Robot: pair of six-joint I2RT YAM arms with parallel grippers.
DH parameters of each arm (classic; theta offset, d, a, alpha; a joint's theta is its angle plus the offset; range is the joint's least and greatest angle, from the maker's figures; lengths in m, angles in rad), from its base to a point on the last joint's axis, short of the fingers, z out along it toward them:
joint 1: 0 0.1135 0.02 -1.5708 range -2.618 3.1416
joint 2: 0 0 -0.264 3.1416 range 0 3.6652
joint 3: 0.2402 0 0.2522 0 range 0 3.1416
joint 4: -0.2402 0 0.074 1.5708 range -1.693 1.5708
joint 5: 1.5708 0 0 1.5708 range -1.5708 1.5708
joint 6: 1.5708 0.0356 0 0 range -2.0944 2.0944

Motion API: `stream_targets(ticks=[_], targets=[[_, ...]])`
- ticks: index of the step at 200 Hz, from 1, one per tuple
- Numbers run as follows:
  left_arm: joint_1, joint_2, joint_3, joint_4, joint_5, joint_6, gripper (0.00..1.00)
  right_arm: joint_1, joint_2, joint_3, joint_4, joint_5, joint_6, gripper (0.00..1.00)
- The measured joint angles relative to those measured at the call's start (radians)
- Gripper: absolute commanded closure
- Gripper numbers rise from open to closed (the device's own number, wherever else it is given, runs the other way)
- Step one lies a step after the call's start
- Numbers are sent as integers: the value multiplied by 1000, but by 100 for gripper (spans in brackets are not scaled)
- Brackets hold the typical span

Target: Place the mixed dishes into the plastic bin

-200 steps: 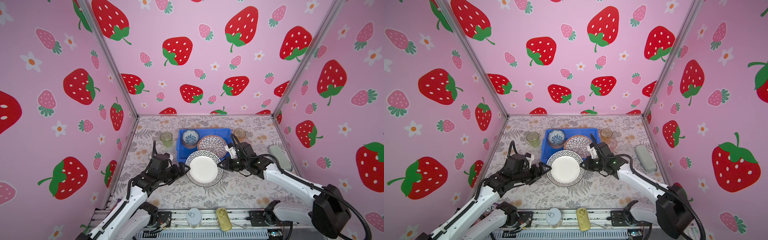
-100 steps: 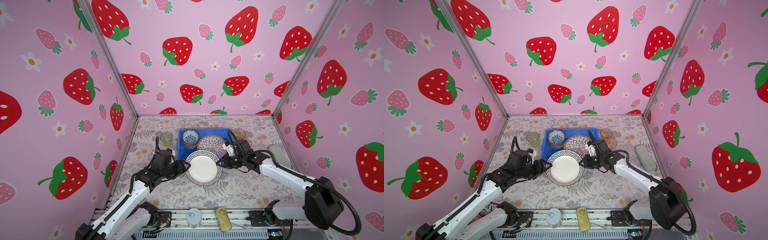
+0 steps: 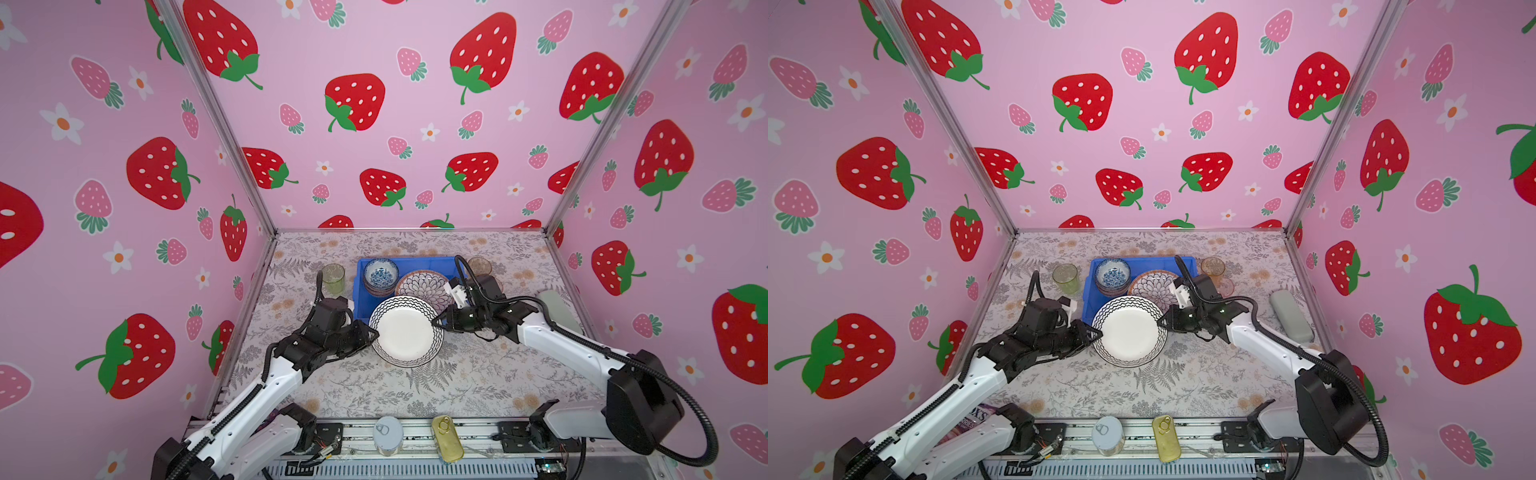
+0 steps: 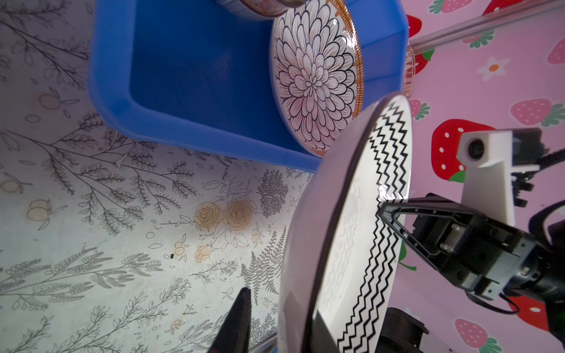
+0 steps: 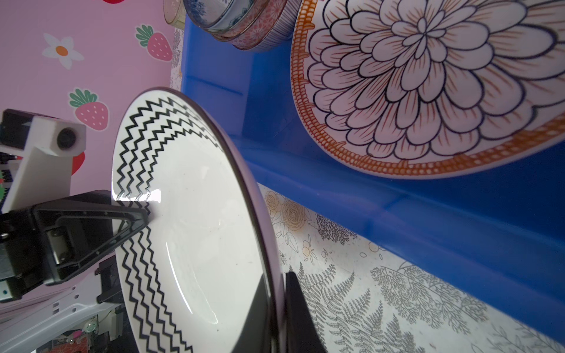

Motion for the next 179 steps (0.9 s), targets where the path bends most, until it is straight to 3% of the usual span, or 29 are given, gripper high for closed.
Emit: stream_targets(ticks=[40, 47, 87, 134, 158, 179], targets=[[-6, 9, 5, -9, -26, 8, 93, 0, 8, 19, 0, 1, -16, 100], [-6, 12, 5, -7, -27, 8, 100, 0, 9, 24, -1, 6, -19, 100], [-8, 19, 7, -5, -38, 8, 100, 0, 19, 29, 0, 9, -26, 100], [-10, 55, 13, -14, -50, 2, 100, -27, 16, 50, 27, -19, -11, 51], [-9, 84, 32, -31, -53, 2, 100, -73, -15, 59, 42, -31, -14, 37], [-9, 111, 58, -37, -52, 0, 100, -120, -57, 61, 42, -35, -21, 32]])
